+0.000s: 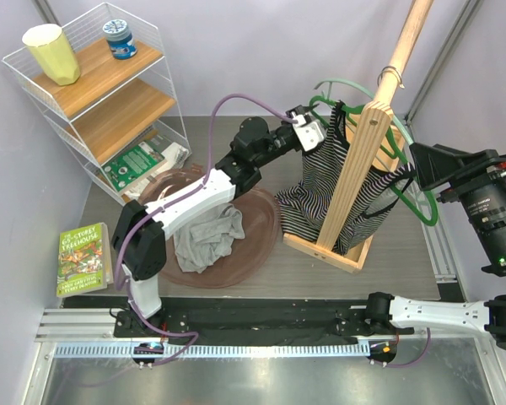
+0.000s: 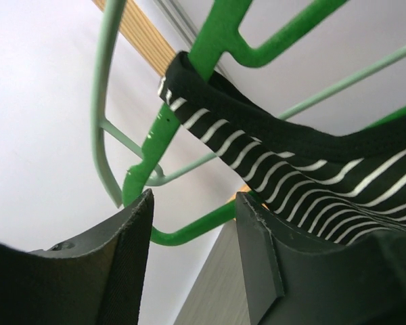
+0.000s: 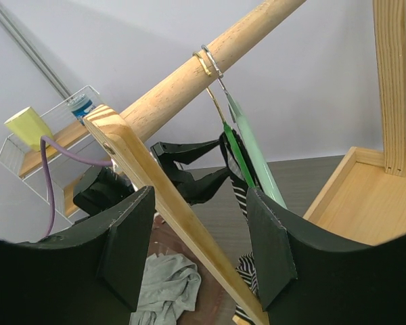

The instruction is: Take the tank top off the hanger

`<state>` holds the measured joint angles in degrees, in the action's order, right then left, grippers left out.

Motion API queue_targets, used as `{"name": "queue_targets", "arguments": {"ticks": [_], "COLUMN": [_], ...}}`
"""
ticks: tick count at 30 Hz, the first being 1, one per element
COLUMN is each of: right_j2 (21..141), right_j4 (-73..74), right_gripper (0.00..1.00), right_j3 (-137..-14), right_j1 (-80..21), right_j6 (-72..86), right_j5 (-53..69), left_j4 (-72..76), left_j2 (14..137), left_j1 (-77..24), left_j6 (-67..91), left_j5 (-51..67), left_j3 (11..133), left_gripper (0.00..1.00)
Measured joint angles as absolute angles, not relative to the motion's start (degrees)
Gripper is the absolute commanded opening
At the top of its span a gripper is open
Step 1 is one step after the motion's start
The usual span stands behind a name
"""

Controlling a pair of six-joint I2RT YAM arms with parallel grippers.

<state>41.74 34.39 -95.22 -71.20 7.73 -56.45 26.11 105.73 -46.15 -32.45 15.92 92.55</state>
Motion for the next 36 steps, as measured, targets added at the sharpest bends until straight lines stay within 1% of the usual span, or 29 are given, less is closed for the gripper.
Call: {"name": "queue_targets", "arguments": {"ticks": [6, 10, 21, 25, 27, 28, 30, 36], "right_j2": [41.52, 41.5, 40.86, 40.73, 40.73, 40.73, 40.73, 40.73], "right_j4": [34.39, 34.39, 34.41, 34.41, 34.44, 34.44, 34.44, 34.44], "right_gripper": [0.62, 0.62, 0.62, 0.62, 0.62, 0.62, 0.62, 0.62], "right_j3": [-95.24, -95.24, -95.26, -95.26, -95.26, -95.26, -95.26, -95.26], "right_j1": [-71.2, -71.2, -71.2, -71.2, -71.2, -71.2, -71.2, -71.2], "right_j6": [7.7, 7.7, 7.7, 7.68, 7.68, 7.68, 7.68, 7.68], "right_j5": [-56.47, -56.47, -56.45, -56.51, -56.51, -56.51, -56.51, -56.51], "left_j4": [27.51, 27.4, 25.39, 24.08, 23.33, 23.09, 22.52, 21.96], "left_j2": [105.75, 106.3, 109.93, 110.37, 110.56, 110.67, 110.85, 111.77], "left_j1": [-46.35, -46.41, -47.2, -47.97, -48.36, -48.51, -48.8, -49.36], "left_j6": [-32.23, -32.21, -34.02, -35.62, -36.71, -36.97, -37.87, -39.51], "left_j5": [15.2, 14.98, 15.09, 15.22, 15.22, 15.2, 15.14, 15.16], "left_j3": [93.06, 95.59, 101.6, 101.65, 102.02, 102.21, 102.65, 104.71], "left_gripper": [0.56, 0.55, 0.48, 0.43, 0.41, 0.37, 0.35, 0.36]}}
